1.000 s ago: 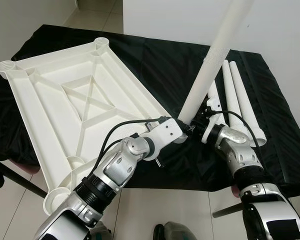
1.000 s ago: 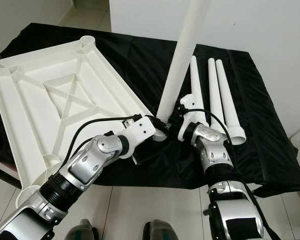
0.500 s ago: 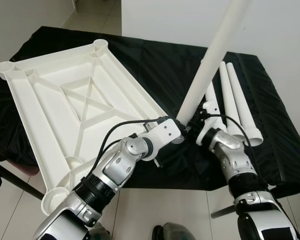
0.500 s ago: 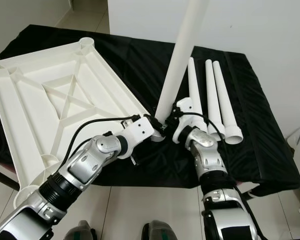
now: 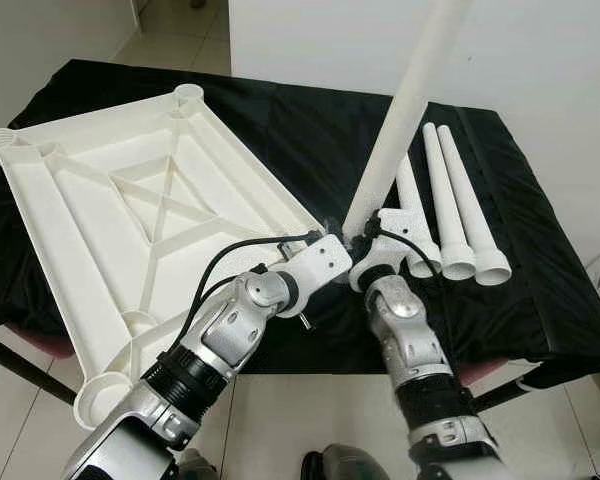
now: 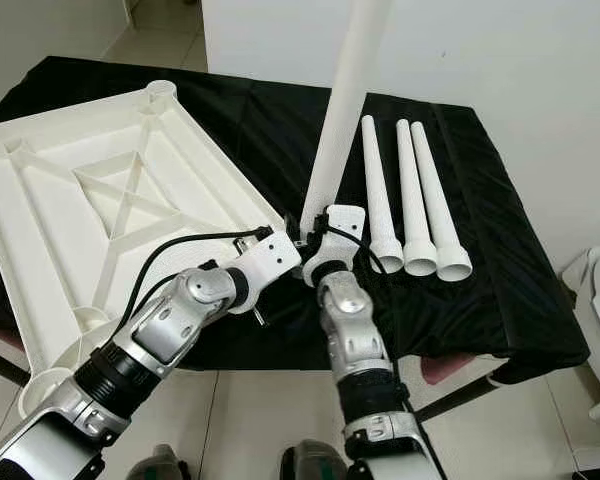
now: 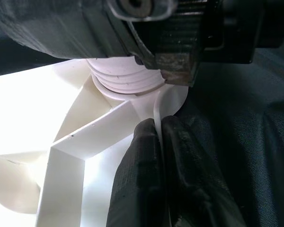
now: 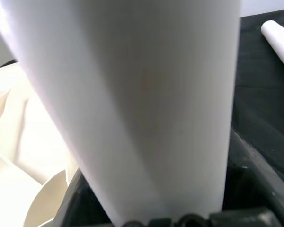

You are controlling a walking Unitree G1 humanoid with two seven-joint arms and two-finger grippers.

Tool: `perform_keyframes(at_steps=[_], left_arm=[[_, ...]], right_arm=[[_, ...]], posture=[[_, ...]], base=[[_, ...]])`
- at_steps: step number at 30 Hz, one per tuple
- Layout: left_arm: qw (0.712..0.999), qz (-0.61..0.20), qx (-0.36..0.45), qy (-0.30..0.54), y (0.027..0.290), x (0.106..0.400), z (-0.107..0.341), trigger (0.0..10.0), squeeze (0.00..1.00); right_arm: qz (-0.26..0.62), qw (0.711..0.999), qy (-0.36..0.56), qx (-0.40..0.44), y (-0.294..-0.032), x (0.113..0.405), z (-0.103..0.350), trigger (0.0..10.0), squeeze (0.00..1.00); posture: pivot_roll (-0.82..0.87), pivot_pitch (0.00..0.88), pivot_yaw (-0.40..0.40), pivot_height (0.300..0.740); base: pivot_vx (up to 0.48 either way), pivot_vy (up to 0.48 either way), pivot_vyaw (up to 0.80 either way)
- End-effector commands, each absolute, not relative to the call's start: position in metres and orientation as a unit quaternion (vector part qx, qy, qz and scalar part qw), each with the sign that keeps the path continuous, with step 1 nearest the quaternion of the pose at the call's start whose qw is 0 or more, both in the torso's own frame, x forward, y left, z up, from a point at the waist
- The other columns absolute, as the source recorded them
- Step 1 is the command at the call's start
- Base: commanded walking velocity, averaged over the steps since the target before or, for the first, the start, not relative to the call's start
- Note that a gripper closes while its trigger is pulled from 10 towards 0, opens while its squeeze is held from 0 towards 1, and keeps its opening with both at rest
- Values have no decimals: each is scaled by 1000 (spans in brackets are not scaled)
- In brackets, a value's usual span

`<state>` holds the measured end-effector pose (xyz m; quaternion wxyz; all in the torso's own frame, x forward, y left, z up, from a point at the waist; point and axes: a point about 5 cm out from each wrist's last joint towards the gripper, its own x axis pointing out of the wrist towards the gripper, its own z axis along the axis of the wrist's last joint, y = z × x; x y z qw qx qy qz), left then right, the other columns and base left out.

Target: Building children table

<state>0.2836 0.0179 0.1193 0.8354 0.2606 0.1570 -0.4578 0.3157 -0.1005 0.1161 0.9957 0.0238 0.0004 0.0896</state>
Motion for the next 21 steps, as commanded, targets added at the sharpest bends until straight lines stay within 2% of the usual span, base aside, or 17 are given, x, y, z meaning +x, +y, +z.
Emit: perform_keyframes(at_steps=[1, 4, 5, 6, 10, 13, 17, 18, 21], left_arm=[[803, -497, 265, 196, 12, 267, 100, 10000, 0], [803, -496, 266, 196, 13, 268, 100, 10000, 0], [803, -496, 265, 196, 13, 268, 100, 10000, 0], [803, -496, 265, 196, 13, 268, 100, 10000, 0], [803, -496, 264, 196, 12, 268, 100, 10000, 0], [803, -497, 264, 196, 12, 267, 100, 10000, 0], [803, -497, 263, 196, 12, 267, 100, 10000, 0], [803, -497, 264, 197, 13, 268, 100, 10000, 0], [803, -497, 264, 197, 13, 268, 100, 10000, 0]], right_arm=[[23, 999, 44, 7, -126, 317, 102, 10000, 0], [8, 999, 40, 8, -130, 316, 106, 10000, 0], [4, 999, 37, 9, -131, 315, 107, 10000, 714], [12, 999, 34, 19, -129, 315, 108, 10000, 1000], [23, 999, 24, 30, -127, 314, 111, 10000, 1000], [91, 994, -3, 62, -126, 315, 123, 10000, 1000], [114, 991, -11, 65, -126, 315, 126, 10000, 1000], [177, 982, -17, 64, -132, 316, 132, 10000, 0], [215, 975, -23, 53, -138, 317, 137, 10000, 0]], posture=[[-56, 12, -48, 740], [-56, 16, -50, 740], [-58, 17, -49, 740], [-58, 17, -49, 740], [-61, 19, -47, 740], [-59, 20, -47, 740], [-58, 22, -45, 740], [-57, 22, -45, 740], [-59, 21, -40, 740]], base=[[0, 0, 0], [0, 0, 0], [0, 0, 0], [0, 0, 0], [0, 0, 0], [0, 0, 0], [0, 0, 0], [0, 0, 0], [0, 0, 0]])
